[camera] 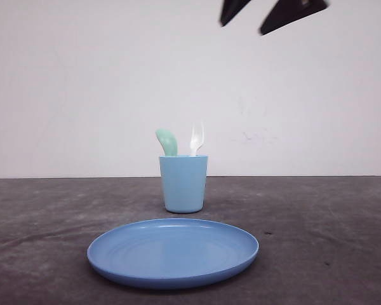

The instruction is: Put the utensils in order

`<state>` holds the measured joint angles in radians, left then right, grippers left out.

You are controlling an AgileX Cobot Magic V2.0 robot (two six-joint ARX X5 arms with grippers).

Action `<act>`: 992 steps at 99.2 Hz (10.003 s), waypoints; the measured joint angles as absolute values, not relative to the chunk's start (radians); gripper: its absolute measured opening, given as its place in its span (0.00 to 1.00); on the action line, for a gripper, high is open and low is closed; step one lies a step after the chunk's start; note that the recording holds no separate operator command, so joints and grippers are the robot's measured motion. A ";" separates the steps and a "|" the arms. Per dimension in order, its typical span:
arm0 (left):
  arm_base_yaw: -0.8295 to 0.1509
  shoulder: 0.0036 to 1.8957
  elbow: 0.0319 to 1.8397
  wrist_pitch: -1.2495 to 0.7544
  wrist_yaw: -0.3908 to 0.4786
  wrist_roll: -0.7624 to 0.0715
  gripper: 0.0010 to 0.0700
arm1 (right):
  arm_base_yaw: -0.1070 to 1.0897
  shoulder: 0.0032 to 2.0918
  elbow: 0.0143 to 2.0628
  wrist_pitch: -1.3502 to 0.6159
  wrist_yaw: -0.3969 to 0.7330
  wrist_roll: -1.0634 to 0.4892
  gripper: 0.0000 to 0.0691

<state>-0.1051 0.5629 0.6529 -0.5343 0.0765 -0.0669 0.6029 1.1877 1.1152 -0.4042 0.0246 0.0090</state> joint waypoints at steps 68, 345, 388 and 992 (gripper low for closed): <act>-0.105 0.563 0.653 -0.534 0.076 -0.067 0.42 | 0.496 1.127 0.869 -0.400 -0.105 0.068 0.99; -0.105 0.563 0.653 -0.534 0.076 -0.059 0.42 | 0.695 1.379 0.908 -0.105 -0.180 0.057 0.70; -0.105 0.563 0.653 -0.534 0.076 -0.059 0.42 | 0.866 1.267 0.674 0.071 -0.075 0.109 0.70; -0.013 0.004 0.032 -0.181 0.031 -0.039 0.02 | 0.181 0.764 0.752 -0.784 -0.048 0.138 0.01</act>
<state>-0.0132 0.0044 0.0319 -0.1814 0.0315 -0.0387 0.1810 0.7635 0.7521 -0.7841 -0.0479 0.1379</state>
